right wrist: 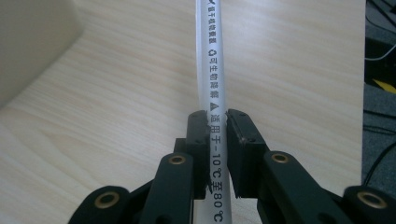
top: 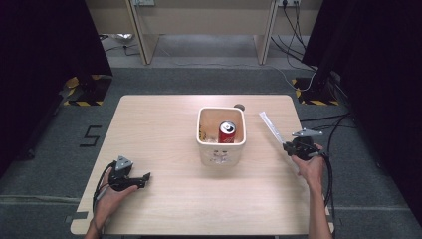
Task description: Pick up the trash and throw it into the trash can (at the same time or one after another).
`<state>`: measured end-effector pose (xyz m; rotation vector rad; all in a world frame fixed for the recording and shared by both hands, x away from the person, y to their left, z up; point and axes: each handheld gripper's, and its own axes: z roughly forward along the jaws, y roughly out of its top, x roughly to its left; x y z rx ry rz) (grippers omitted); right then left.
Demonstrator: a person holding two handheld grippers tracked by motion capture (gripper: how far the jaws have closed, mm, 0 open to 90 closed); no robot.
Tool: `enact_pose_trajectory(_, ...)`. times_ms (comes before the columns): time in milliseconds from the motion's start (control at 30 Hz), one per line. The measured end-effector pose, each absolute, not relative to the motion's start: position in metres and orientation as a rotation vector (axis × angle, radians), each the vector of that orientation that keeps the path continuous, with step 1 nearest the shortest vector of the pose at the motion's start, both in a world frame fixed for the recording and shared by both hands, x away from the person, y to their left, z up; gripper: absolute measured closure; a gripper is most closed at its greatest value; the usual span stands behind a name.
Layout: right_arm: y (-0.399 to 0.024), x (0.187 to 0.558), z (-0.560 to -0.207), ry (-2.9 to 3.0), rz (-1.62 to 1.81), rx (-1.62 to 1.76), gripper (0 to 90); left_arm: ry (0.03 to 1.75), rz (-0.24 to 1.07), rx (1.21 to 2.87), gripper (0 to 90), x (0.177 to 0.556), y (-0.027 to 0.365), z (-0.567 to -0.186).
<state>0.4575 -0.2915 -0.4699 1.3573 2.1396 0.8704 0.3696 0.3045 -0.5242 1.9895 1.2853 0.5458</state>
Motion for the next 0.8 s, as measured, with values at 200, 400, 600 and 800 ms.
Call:
enact_pose_trajectory(200,-0.284,0.444,-0.445,2.150,0.913,1.288,79.8,1.285,0.546,1.989,14.6,0.370,0.305,-0.524)
enact_pose_trajectory(400,-0.280,0.429,-0.418,2.157,0.960,1.214,79.7,1.285,0.546,1.990,14.6,0.370,0.305,-0.524)
enact_pose_trajectory(600,-0.273,0.419,-0.386,2.174,1.007,1.122,79.7,1.285,0.546,1.989,14.6,0.370,0.305,-0.524)
enact_pose_trajectory(800,-0.260,0.414,-0.369,2.217,1.019,1.062,79.7,1.285,0.546,1.989,14.6,0.370,0.305,-0.524)
